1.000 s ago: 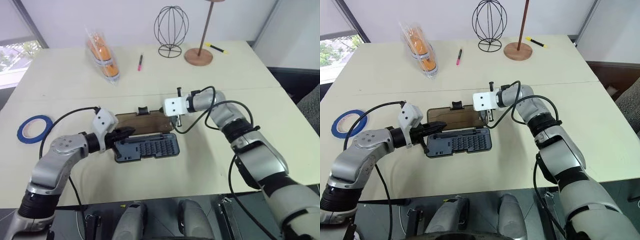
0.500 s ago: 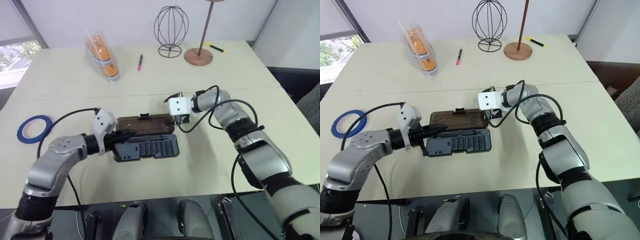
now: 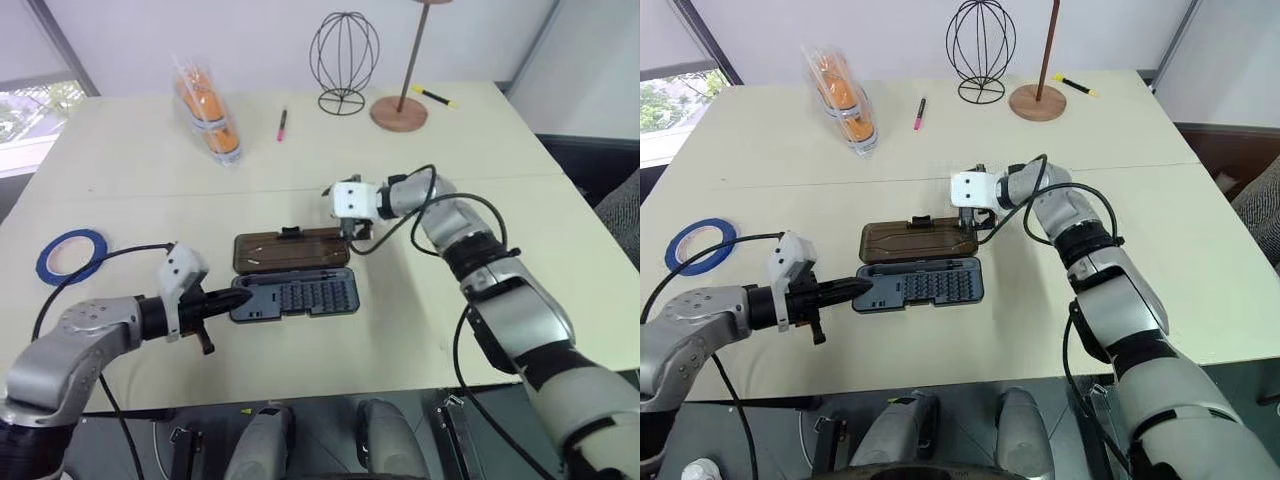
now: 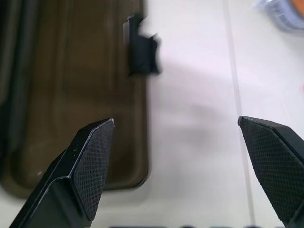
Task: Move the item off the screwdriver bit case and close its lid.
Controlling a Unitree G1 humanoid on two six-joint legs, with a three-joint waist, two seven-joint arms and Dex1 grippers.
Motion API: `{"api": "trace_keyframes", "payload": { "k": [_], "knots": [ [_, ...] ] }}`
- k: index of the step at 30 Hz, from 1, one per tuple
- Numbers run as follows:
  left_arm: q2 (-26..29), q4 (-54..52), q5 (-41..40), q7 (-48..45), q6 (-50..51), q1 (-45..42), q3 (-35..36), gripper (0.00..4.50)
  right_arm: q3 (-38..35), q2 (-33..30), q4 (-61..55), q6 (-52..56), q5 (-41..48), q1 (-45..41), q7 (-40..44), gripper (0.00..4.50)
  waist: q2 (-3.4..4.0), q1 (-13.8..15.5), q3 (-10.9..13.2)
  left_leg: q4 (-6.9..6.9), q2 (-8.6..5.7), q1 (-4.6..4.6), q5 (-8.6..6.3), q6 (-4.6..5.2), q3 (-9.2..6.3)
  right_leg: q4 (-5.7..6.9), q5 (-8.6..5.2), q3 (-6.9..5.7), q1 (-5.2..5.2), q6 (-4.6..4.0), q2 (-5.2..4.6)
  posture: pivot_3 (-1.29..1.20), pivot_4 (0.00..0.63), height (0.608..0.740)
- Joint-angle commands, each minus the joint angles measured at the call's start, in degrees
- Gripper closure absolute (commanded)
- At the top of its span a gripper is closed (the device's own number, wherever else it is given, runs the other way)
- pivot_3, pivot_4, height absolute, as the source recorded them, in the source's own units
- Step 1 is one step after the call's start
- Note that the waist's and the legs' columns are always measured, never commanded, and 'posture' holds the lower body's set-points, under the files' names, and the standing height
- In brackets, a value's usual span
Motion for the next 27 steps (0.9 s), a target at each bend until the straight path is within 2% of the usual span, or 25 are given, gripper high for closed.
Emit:
{"api": "trace_keyframes", "payload": {
  "k": [1, 10, 16, 27],
  "knots": [
    [-0.2, 1.8, 3.2, -0.1, -3.6, 0.1, -2.2, 4.50, -2.0, 0.7, 1.7, 1.3, 1.8, -2.6, 0.0, 0.14, 0.00, 0.0, 0.0, 0.00, 0.00, 0.00, 0.00, 0.00, 0.00, 0.00, 0.00, 0.00, 0.00, 0.00, 0.00, 0.00, 0.150, 0.740],
    [-2.2, 7.9, 9.2, -0.7, -9.6, -0.5, -7.5, 4.50, -3.3, 1.6, 5.1, 6.8, 4.4, -4.5, 5.8, 0.14, 0.02, -0.1, 0.0, -0.03, 0.00, 0.01, -0.01, 0.02, 0.01, 0.00, 0.00, 0.00, -0.01, 0.00, 0.00, 0.00, 0.150, 0.740],
    [-2.7, 8.5, 10.0, -0.8, -10.9, -0.3, -8.1, 4.50, -3.2, 1.3, 5.9, 9.9, 4.5, -4.9, 9.1, 0.14, 0.03, -0.1, 0.0, -0.03, 0.00, 0.02, -0.01, 0.02, 0.01, 0.00, 0.00, 0.00, 0.00, 0.00, 0.00, 0.00, 0.150, 0.740],
    [-2.9, 8.0, 10.1, -0.5, -11.1, 0.2, -8.3, 4.50, -5.4, 4.4, 11.9, 14.0, 5.4, -7.1, 5.5, 0.14, 0.05, -0.1, 0.0, -0.03, 0.00, 0.03, -0.04, 0.06, 0.01, 0.02, 0.00, 0.00, -0.01, 0.00, 0.00, 0.00, 0.150, 0.740]
  ]
}}
